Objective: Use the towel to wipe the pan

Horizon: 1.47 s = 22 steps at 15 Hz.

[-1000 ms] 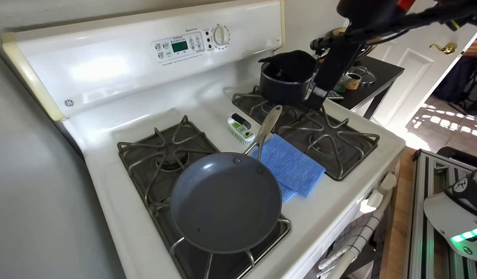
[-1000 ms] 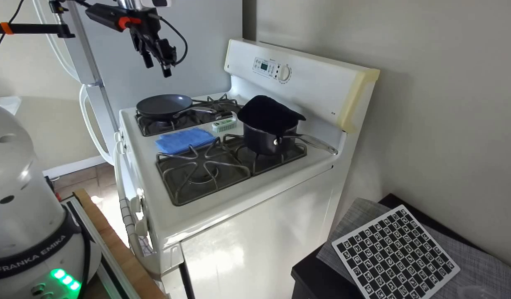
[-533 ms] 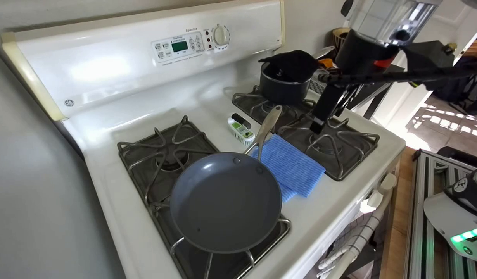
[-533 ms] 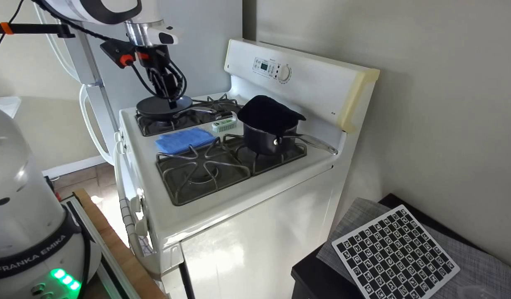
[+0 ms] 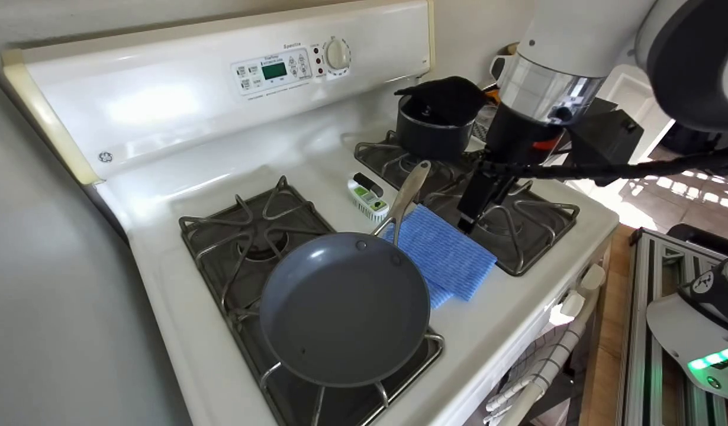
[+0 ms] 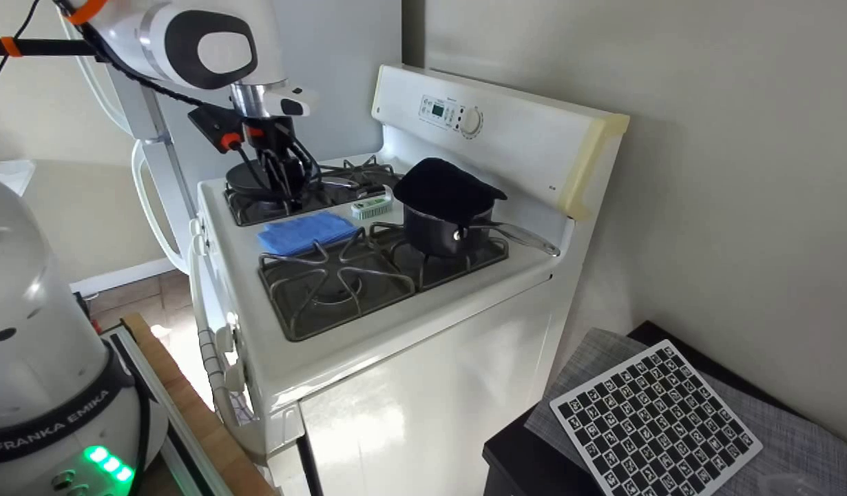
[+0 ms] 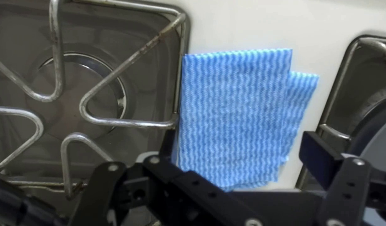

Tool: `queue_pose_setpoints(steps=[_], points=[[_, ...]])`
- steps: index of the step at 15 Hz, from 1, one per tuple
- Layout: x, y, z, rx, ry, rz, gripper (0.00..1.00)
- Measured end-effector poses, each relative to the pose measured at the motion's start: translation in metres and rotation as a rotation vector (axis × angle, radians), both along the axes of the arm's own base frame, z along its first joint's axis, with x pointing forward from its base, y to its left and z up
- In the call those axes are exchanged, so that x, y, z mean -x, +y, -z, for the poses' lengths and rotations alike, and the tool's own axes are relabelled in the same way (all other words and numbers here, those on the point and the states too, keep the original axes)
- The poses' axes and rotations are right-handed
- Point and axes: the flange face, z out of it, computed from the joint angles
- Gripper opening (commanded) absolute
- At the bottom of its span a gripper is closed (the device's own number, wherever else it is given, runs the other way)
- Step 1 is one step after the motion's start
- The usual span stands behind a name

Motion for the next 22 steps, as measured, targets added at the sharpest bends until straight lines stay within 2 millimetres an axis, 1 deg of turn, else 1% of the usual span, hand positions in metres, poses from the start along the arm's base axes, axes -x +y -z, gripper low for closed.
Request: queue_pose_setpoints(steps=[4,7,12,17,22], points=[[-0.007,0.002,0.026,0.016,0.003,-0.045,1.00],[-0.012,0.005,0.040,0.034,-0.022,-0.097,1.00],[-0.020,0.011,0.057,0.052,-0.084,-0.171,1.00],[-0.023,0.015,0.075,0.053,-0.106,-0.237,1.00],[-0.024,0.021,0.089,0.059,-0.142,-0.354,1.00]])
